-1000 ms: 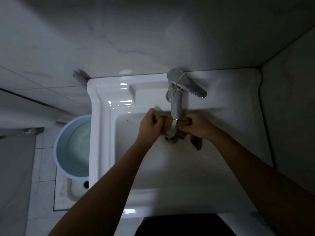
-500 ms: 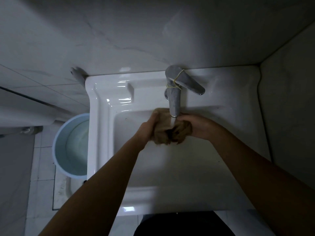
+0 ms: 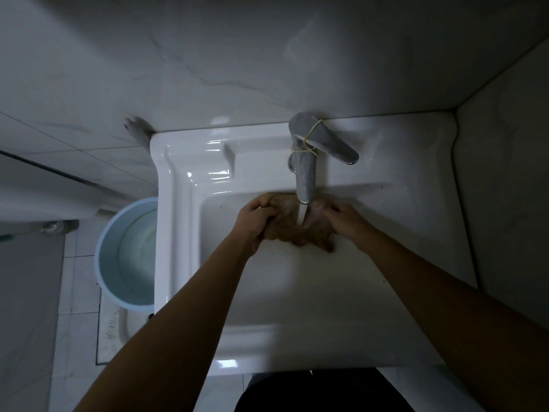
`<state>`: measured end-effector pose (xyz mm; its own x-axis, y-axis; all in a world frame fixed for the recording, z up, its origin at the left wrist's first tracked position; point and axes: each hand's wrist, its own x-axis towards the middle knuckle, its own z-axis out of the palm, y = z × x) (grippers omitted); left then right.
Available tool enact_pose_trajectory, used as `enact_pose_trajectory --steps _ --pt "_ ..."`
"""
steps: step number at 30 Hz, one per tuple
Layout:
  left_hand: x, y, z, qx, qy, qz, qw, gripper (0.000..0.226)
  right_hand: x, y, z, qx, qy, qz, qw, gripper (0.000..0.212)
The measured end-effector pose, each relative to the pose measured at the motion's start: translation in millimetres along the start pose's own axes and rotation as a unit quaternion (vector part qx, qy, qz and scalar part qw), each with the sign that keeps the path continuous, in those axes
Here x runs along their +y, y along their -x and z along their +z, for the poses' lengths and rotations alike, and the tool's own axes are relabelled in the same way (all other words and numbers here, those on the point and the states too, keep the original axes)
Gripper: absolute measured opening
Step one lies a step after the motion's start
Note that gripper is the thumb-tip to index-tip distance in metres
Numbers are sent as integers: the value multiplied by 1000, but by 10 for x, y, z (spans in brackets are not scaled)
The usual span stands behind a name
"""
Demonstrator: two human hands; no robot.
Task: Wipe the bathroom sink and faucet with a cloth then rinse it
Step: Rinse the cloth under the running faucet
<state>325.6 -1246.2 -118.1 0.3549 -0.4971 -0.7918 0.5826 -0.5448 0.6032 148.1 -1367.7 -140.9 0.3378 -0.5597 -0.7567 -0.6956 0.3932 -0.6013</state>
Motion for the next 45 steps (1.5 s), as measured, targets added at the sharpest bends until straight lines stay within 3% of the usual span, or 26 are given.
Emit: enact_pose_trajectory --steps 4,8,12,14,16,18,22,27,30,33,36,38,41,43,45 --pt "-93 -86 16 100 -34 -15 994 18 -25 35 88 -65 -205 43 976 19" --pt "-226 -143 85 144 -23 -86 986 34 -184 107 187 -134 -355 50 924 33" --pt "-226 -76 224 12 102 -105 989 47 -254 193 317 -168 -315 30 934 34" --pt "-207 -50 283 -22 112 -94 989 46 -274 255 334 -150 -198 -4 969 26" --pt "-226 -62 329 -30 99 -74 992 50 -299 320 311 -103 -33 -65 992 18" --pt "-253 -68 388 -2 86 -61 994 50 -277 356 309 -6 38 -121 992 17" --pt "-204 -30 536 52 52 -74 995 26 -116 348 393 153 9 -148 977 30" --pt "-153 87 547 -31 118 -103 987 31 -23 436 558 202 -71 -157 964 47" --pt "-198 86 457 -65 213 -112 968 39 -1 365 572 182 -119 -85 972 62" --pt "-238 70 384 -80 257 -123 955 47 -28 292 515 79 -155 32 984 36" --pt "-230 114 382 -95 221 -101 965 44 -81 260 460 -37 -302 109 946 27" --pt "-228 126 365 -73 164 -56 982 40 -112 218 423 0 -293 107 950 15" --pt "-222 104 263 12 25 35 999 18 -135 162 299 96 -192 13 977 9" --pt "-229 97 166 48 -28 76 996 7 -162 172 194 101 -215 -33 971 12" --pt "-253 71 89 65 -17 67 995 18 -184 180 124 61 -279 -40 958 15"
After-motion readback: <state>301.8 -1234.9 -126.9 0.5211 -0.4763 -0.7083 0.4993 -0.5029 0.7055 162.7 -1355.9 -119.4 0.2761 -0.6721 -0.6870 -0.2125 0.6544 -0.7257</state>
